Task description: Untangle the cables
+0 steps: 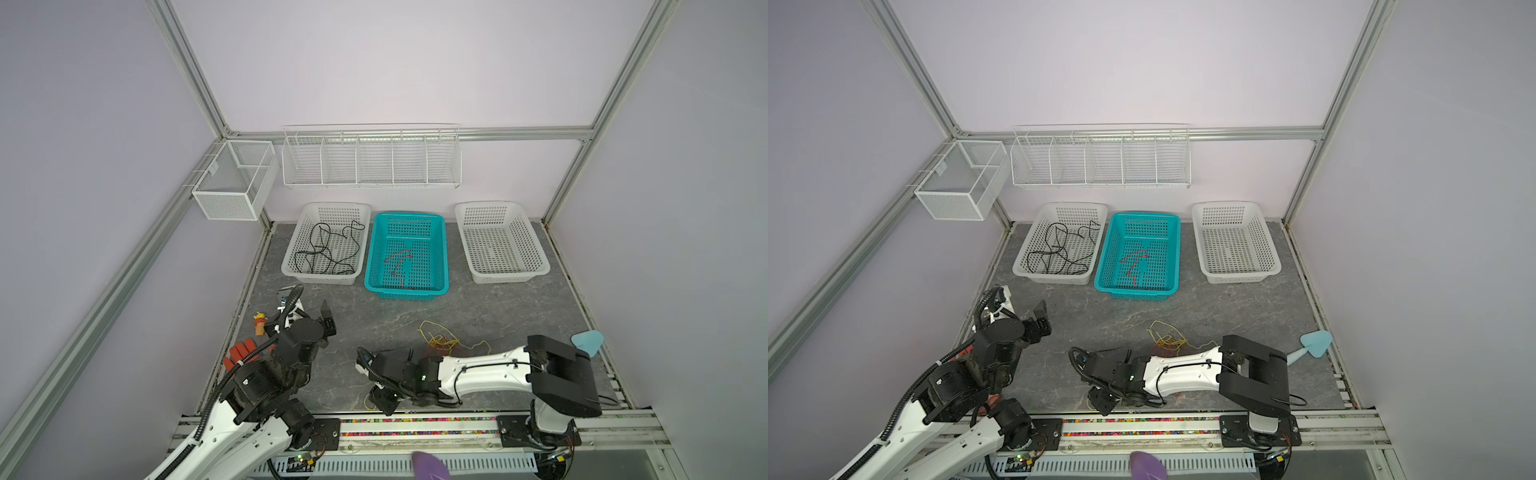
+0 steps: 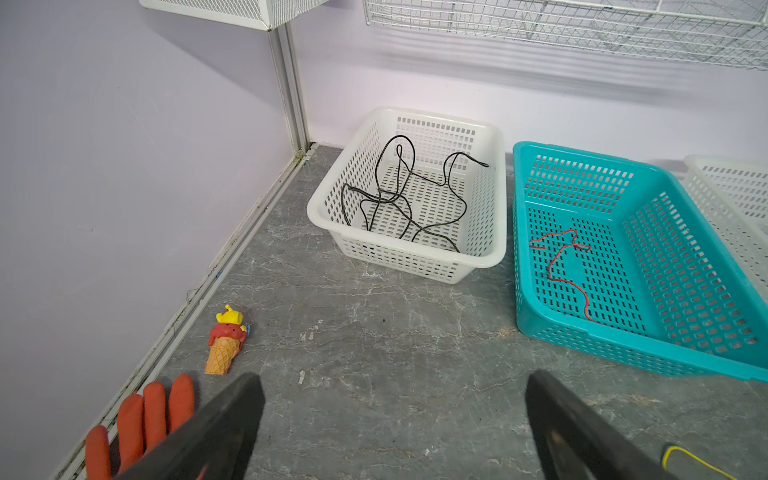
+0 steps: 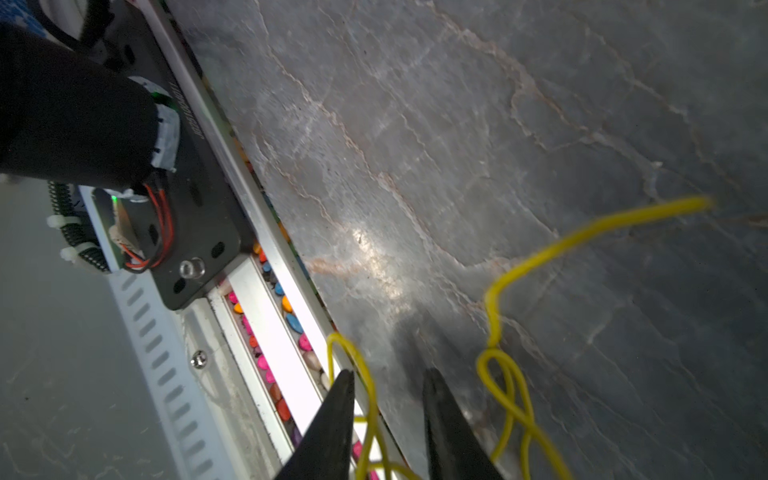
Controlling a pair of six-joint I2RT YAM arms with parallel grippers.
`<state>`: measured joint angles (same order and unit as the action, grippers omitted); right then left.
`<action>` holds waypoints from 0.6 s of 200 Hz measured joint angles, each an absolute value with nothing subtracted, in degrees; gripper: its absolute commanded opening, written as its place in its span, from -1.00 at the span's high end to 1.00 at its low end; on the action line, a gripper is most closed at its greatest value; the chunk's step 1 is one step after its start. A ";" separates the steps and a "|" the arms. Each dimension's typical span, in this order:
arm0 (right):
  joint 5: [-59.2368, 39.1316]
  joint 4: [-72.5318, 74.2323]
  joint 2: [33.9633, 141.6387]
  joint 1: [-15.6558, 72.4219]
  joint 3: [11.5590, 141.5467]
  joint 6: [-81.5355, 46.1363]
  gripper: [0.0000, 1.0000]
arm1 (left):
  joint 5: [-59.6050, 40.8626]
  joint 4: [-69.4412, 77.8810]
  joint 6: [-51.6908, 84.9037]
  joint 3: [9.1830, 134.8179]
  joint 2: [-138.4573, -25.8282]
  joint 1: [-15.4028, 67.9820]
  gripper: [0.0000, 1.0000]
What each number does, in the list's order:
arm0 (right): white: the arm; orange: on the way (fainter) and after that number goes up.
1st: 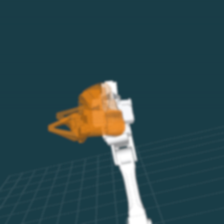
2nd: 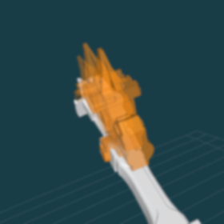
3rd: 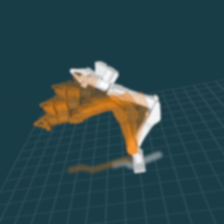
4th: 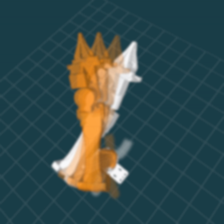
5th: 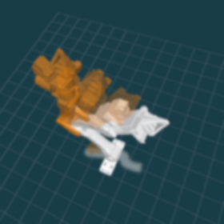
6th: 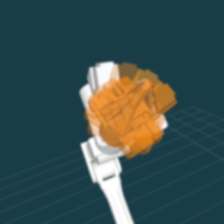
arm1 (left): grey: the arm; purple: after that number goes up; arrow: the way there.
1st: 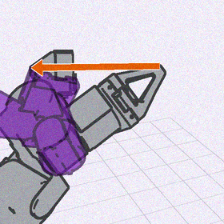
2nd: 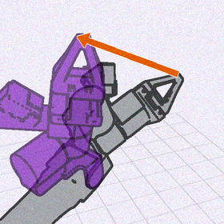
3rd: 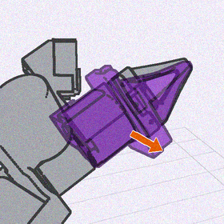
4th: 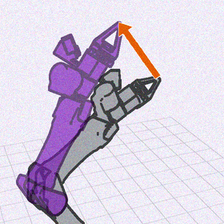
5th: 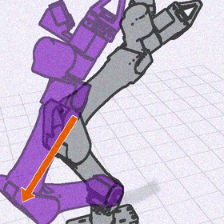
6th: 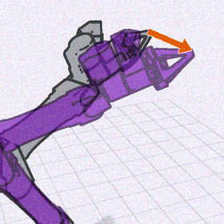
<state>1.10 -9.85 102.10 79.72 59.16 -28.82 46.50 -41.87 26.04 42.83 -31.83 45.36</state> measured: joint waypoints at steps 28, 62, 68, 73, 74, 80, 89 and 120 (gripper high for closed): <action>1.74 -10.70 102.24 79.77 59.18 -29.32 0.54 | 46.50 -41.85 25.58 42.83 -31.81 45.36 -0.98; 2.33 -11.00 102.24 79.77 59.18 -29.91 0.85 | 46.46 -41.50 25.08 42.74 -31.81 45.36 -0.98; 2.46 -11.11 102.19 79.77 59.18 -30.04 0.86 | 46.46 -41.39 24.97 42.74 -31.81 45.36 -0.98; 2.63 -11.31 102.08 79.77 59.18 -29.98 0.86 | 46.44 -41.34 24.93 42.74 -31.81 45.36 -0.98; 2.66 -11.35 102.06 79.77 59.18 -30.00 0.86 | 46.46 -41.34 24.93 42.74 -31.81 45.36 -0.98; 3.01 -11.70 101.73 79.77 59.18 -29.89 0.86 | 46.44 -41.25 24.82 42.74 -31.81 45.36 -0.98; 3.51 -12.34 100.92 79.77 59.18 -29.78 0.86 | 46.41 -41.06 24.77 42.74 -31.81 45.36 -0.98; 6.13 -15.59 95.70 79.72 60.16 -28.69 0.86 | 46.17 -40.93 24.73 42.74 -31.81 45.36 -0.98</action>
<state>6.13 -15.59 95.70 79.72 60.16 -28.69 46.17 -40.93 24.73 42.74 -31.81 45.36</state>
